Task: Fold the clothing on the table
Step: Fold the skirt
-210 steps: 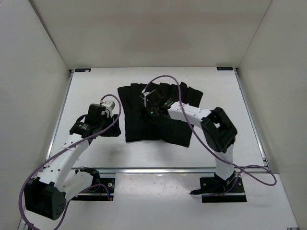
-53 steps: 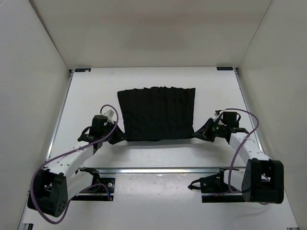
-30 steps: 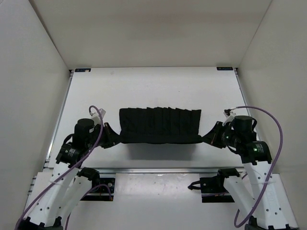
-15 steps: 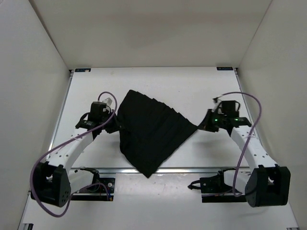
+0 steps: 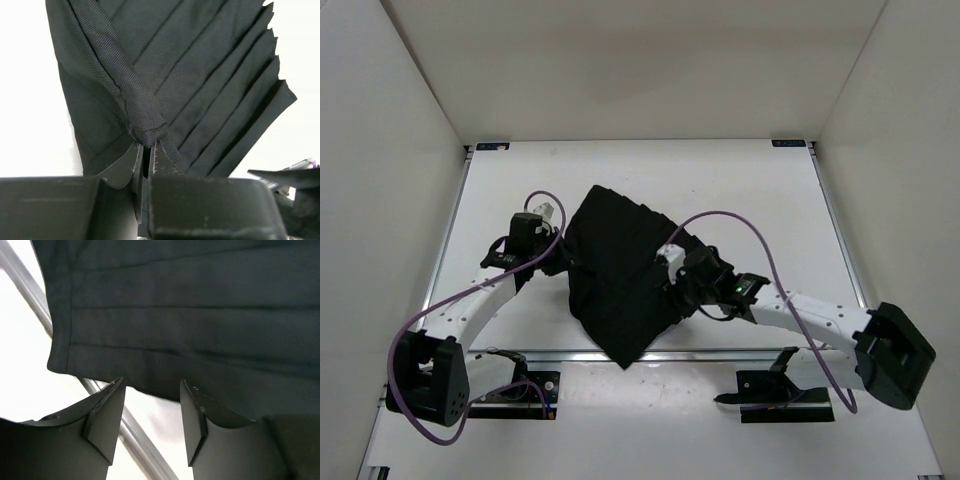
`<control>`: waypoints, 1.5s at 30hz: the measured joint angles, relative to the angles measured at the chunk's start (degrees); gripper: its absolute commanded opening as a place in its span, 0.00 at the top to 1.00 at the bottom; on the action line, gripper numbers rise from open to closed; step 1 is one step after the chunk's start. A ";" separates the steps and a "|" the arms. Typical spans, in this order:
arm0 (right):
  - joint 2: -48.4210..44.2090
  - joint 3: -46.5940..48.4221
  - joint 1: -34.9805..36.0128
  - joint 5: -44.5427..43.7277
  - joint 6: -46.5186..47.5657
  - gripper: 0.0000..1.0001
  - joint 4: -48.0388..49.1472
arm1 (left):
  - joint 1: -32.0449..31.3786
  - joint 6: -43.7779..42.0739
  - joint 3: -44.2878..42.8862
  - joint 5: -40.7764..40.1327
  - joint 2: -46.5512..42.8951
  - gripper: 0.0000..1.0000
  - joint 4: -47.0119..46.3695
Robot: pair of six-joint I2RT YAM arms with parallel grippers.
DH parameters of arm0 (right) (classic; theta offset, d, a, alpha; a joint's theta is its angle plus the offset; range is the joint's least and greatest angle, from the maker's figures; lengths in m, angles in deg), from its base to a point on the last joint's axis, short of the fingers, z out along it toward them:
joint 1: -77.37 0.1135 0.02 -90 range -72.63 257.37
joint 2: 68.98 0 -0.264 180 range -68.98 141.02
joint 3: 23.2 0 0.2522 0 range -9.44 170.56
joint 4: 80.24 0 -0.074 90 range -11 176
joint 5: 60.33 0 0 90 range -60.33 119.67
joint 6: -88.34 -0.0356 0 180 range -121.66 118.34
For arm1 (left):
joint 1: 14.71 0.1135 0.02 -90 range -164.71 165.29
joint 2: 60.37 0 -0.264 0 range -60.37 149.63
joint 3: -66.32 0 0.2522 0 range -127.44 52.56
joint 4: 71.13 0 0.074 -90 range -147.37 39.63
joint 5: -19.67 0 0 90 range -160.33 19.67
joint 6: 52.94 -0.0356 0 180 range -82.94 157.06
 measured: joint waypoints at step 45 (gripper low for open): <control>15.04 0.66 33.97 -22.12 22.01 0.46 11.37 | 1.22 -0.22 5.25 0.35 0.42 1.00 -2.97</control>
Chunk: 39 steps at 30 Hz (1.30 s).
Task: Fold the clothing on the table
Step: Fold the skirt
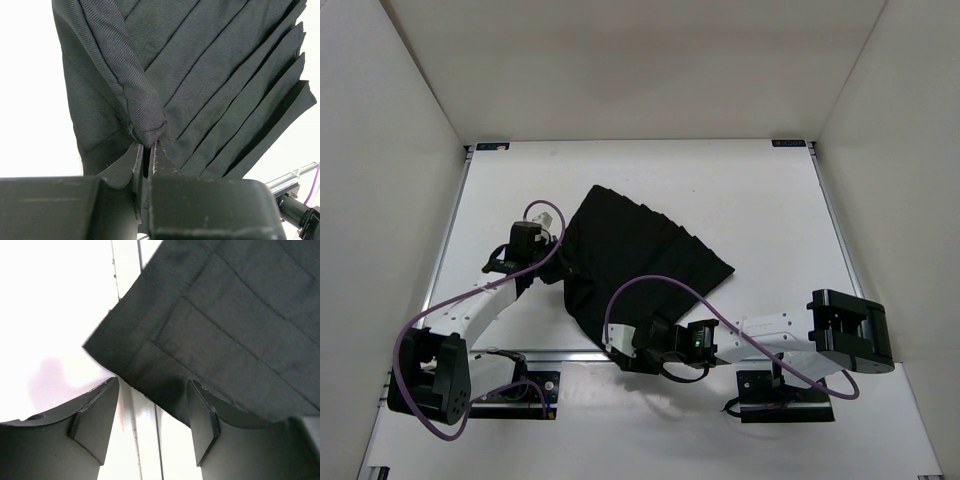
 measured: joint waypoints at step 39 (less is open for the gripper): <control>-28.13 -6.84 -31.89 13.68 -11.50 0.99 4.09 | 1.36 -0.33 -0.07 -1.14 -10.60 1.00 5.18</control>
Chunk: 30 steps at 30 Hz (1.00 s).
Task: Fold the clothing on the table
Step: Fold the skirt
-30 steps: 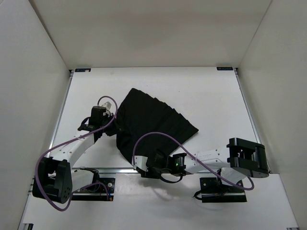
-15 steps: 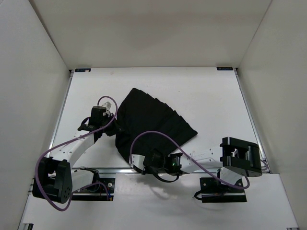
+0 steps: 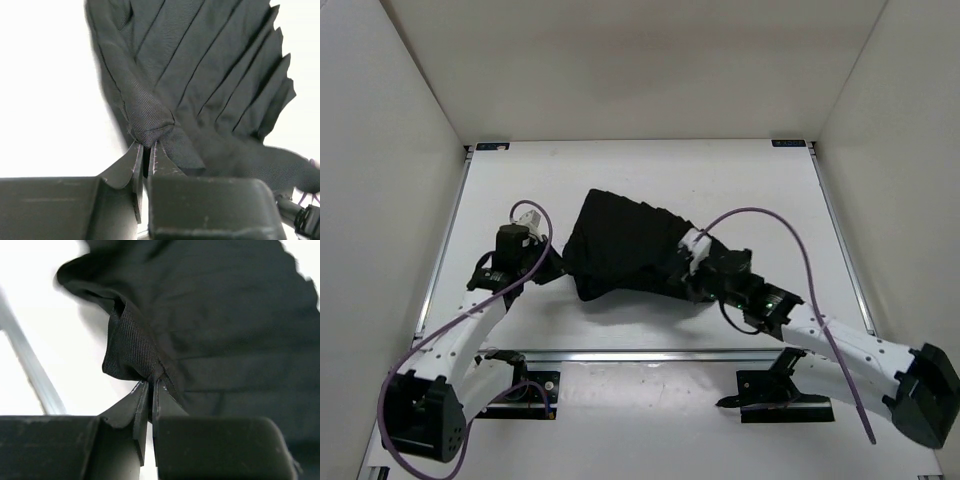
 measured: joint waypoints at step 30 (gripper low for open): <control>-20.79 9.16 -38.77 25.97 -12.46 1.00 -35.23 | -6.25 14.36 -7.85 3.69 -21.73 1.00 13.60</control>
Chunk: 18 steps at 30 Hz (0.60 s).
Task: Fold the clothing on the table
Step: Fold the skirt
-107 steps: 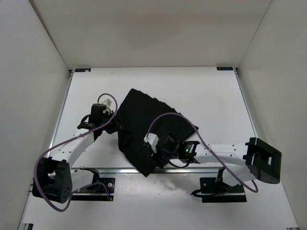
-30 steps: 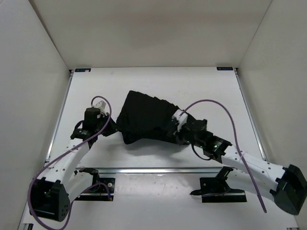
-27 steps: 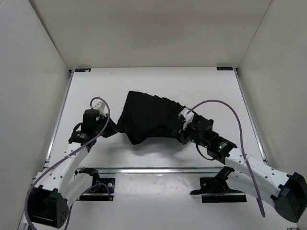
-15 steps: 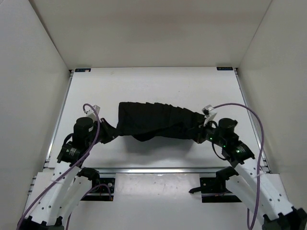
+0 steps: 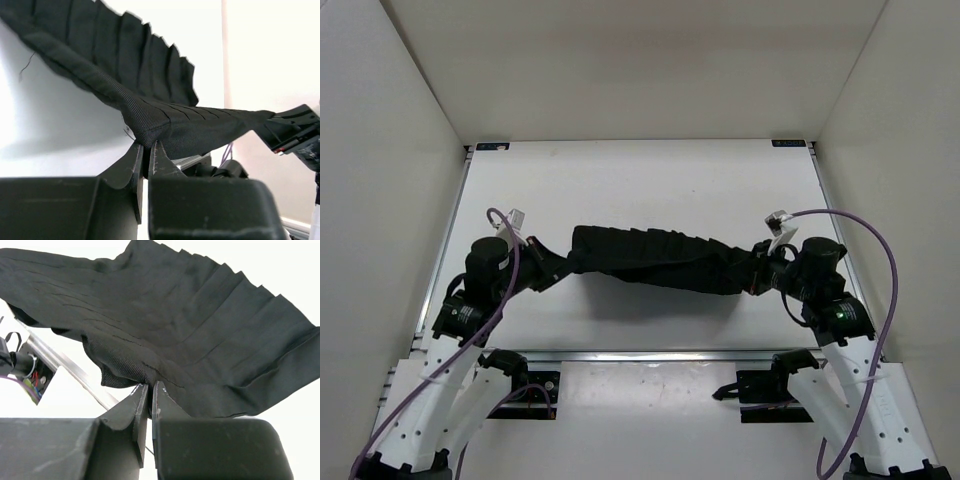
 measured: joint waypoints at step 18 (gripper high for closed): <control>16.52 -1.25 -9.86 -3.52 -10.05 1.00 6.27 | 0.11 -4.13 -11.28 1.01 40.83 0.99 -21.46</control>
